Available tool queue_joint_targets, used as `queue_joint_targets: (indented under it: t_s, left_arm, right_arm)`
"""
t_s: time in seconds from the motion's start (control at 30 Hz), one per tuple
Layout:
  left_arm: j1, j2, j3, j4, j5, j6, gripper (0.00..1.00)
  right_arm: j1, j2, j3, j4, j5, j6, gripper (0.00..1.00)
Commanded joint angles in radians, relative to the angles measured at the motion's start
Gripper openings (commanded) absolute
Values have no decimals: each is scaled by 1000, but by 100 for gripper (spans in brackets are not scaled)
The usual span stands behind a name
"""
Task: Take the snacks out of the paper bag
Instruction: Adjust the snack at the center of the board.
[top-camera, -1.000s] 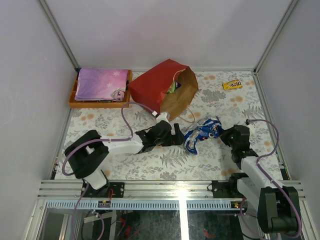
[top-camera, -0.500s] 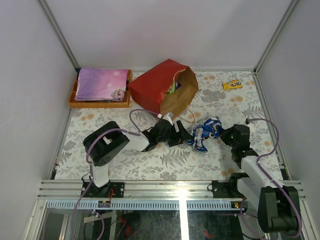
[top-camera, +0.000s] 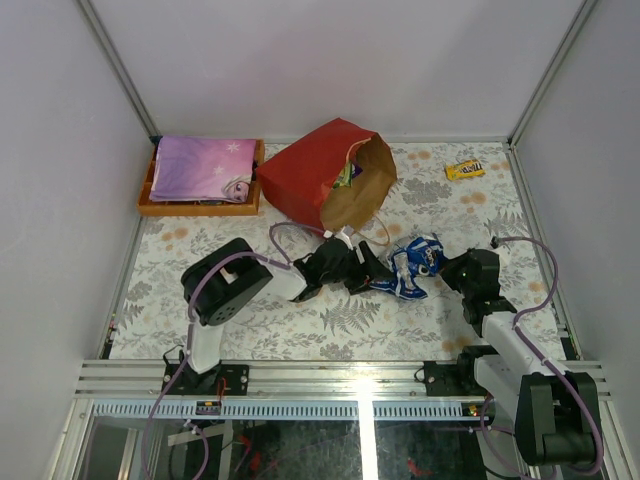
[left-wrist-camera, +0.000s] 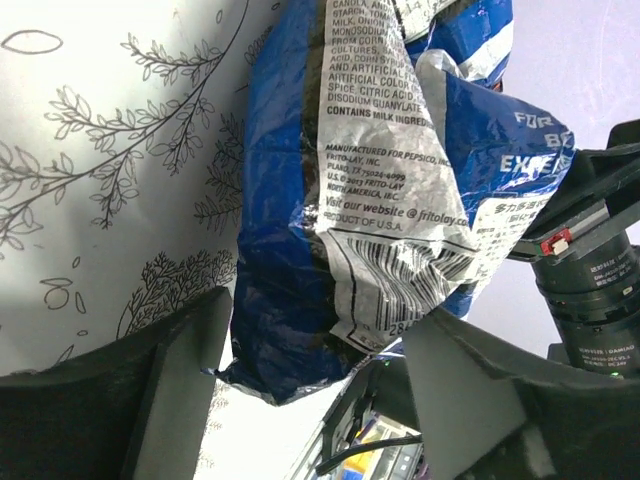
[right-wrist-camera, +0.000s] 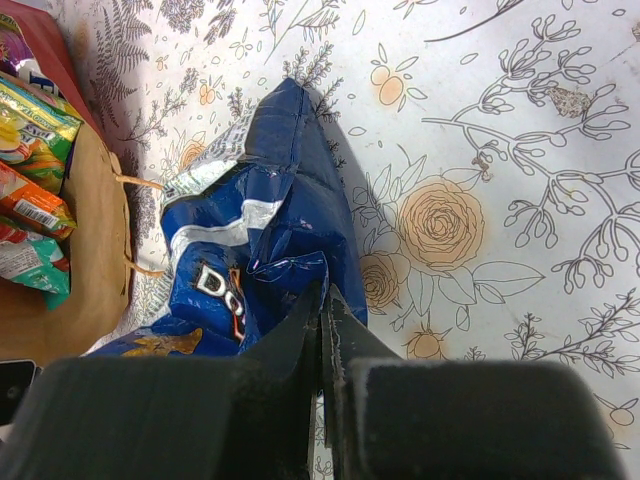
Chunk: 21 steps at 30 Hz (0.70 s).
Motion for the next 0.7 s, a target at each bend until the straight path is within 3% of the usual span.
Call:
queue_joint_targets:
  t_s: [0.0,0.07,0.23,0.37,0.4,0.67]
  left_arm:
    - [9,-50,4,-13,-52,40,61]
    - [10,-92,-18,-33,-68,65,51]
    - [37,-173,-71,-86,-64,107,35]
    - [100,-247,-152,-116,-19,117,4]
    - [117,-270,-175,-133,-9,125,0]
    - [198,-445,-222,-442,-65,343,0]
  right_arm:
    - [-5,-6,28,26,2,-19,0]
    - [-3,-4,29,28,3,-20,0]
    - [-4,0,36,31,12,-29,0]
    - [-4,0,65,12,29,-60,0]
    - [-4,1,72,13,33,-72,0]
    - [-3,1,93,27,-5,-118,0]
